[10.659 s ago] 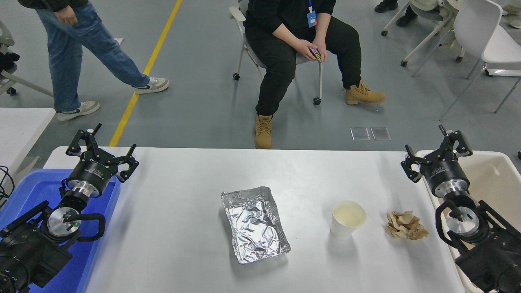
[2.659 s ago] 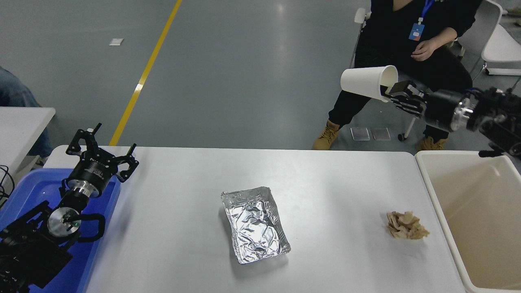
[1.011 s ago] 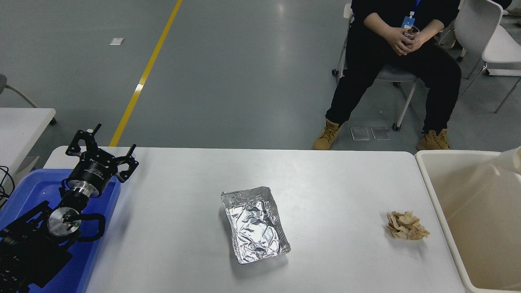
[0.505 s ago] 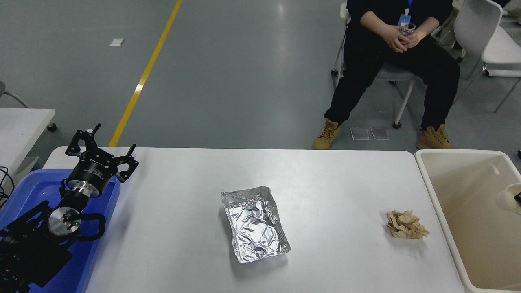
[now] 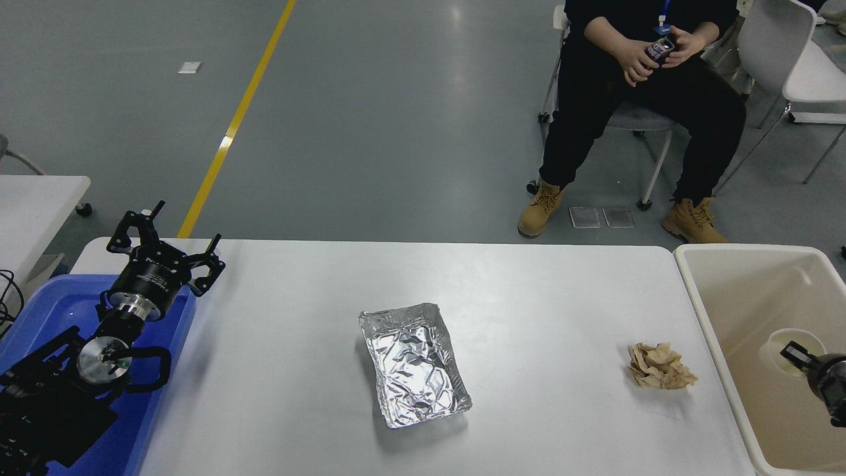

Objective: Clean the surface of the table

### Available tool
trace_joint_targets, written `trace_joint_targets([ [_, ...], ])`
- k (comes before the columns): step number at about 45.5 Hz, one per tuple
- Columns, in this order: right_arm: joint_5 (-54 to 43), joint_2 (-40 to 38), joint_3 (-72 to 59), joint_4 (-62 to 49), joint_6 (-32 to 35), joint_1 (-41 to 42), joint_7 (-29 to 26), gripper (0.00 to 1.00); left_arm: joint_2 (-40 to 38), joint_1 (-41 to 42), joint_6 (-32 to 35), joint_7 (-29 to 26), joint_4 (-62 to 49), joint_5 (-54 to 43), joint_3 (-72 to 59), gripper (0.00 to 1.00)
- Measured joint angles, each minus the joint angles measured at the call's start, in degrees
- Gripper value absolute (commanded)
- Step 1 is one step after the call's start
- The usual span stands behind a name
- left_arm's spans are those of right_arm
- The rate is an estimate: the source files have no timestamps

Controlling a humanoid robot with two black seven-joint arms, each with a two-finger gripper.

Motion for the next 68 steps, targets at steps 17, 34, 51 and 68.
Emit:
trace_joint_targets([
  [17, 0.08, 0.37, -0.35, 0.05, -0.48, -0.23, -0.02, 0.04, 0.0, 0.0, 0.0, -0.01, 0.01, 0.02, 0.0, 1.0],
  [34, 0.78, 0.3, 0.3, -0.02, -3.6, 0.14, 0.12, 0.72, 0.0, 0.0, 0.0, -0.01, 0.01, -0.01, 0.0, 1.0],
  [51, 1.16, 0.22, 4.99, 0.05, -4.47, 0.61, 0.31, 0.95, 0.0, 0.0, 0.0, 0.0, 0.01, -0.01, 0.0, 1.0],
  [68, 2.5, -1.47, 22.38, 3.47, -4.3, 6.66, 0.36, 0.98, 0.01, -0.01, 0.0, 0.0, -0.01, -0.02, 0.0, 1.0],
])
